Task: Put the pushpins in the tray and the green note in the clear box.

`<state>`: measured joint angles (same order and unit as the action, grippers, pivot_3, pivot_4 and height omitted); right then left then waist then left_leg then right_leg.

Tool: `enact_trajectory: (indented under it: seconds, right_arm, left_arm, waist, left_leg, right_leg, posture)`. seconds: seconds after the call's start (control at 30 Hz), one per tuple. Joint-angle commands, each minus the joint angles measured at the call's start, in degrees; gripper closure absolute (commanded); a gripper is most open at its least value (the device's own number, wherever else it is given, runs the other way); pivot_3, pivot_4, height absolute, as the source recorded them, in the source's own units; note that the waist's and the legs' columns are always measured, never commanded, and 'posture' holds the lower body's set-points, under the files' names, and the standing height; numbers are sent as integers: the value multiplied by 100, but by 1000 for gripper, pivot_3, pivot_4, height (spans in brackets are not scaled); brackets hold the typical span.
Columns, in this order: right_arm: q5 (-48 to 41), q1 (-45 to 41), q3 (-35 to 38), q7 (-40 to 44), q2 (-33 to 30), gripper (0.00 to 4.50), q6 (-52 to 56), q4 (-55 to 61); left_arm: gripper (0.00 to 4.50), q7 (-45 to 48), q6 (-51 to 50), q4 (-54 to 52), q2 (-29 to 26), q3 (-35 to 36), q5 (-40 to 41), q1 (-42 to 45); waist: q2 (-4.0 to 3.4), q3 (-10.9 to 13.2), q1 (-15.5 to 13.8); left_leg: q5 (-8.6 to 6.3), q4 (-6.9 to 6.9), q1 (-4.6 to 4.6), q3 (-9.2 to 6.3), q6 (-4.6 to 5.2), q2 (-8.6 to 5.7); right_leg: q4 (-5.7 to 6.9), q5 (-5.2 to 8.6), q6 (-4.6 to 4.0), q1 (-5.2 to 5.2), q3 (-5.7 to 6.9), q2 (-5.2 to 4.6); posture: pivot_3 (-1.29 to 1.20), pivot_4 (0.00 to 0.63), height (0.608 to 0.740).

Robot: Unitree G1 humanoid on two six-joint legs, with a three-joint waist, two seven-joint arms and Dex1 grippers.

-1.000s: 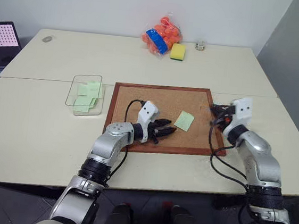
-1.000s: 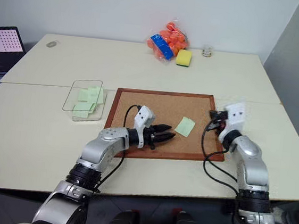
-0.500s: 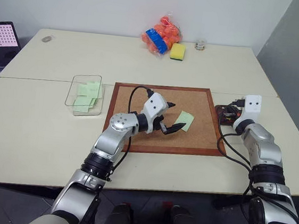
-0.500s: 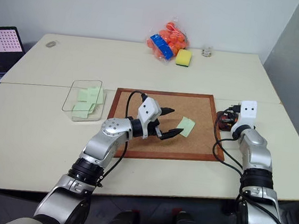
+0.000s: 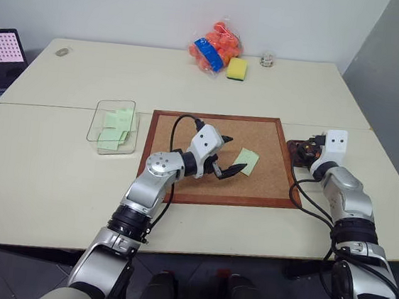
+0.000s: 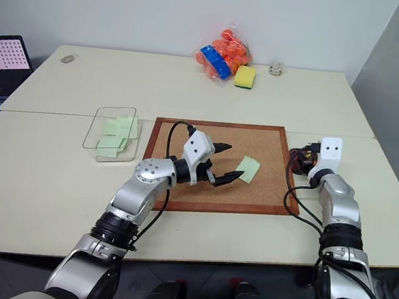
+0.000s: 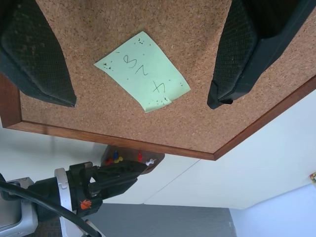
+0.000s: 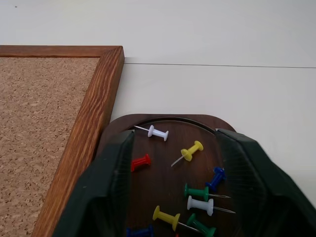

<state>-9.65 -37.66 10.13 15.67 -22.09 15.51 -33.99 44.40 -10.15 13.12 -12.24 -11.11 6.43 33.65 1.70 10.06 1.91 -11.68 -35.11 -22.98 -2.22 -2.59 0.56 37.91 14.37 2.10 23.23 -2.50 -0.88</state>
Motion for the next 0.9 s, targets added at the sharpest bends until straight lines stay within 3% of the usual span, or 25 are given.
enact_trajectory:
  seconds: [0.03, 0.13, 0.53, 0.9]
  right_arm:
    - [-26, -13, 105, -23, -69, 691, -115, 430]
    - [-135, 126, 87, 171, -24, 36, -166, 783]
    - [-718, 967, -433, 1492, 178, 14, 204, 2460]
    - [-643, 1235, -675, 1489, 236, 14, 334, 2737]
  left_arm:
    - [0, -18, 25, -90, 42, 56, 89, 83]
    - [0, -5, 5, -63, 18, 75, 92, 76]
    - [0, -31, -143, -10, -120, 249, 201, -45]
    - [0, 140, 254, 568, -136, 36, -45, -161]
  waist:
    - [0, 0, 0]
    - [0, 0, 0]
    - [-1, 0, 8]
    - [0, 0, -12]
  left_leg:
    - [0, 0, 0, 0, 0, 0]
    - [0, 0, 0, 0, 0, 0]
    - [0, 0, 1, -1, 0, 3]
    - [0, -1, 1, -2, 0, 2]
  right_leg:
    - [0, 0, 0, 0, 0, 0]
    - [0, 1, 2, 0, 0, 0]
    - [1, 4, 7, 0, 0, 3]
    - [0, 4, 7, 0, 2, 2]
  posture:
    - [0, 150, 740]
    - [0, 150, 740]
    - [0, 150, 740]
    - [0, 150, 740]
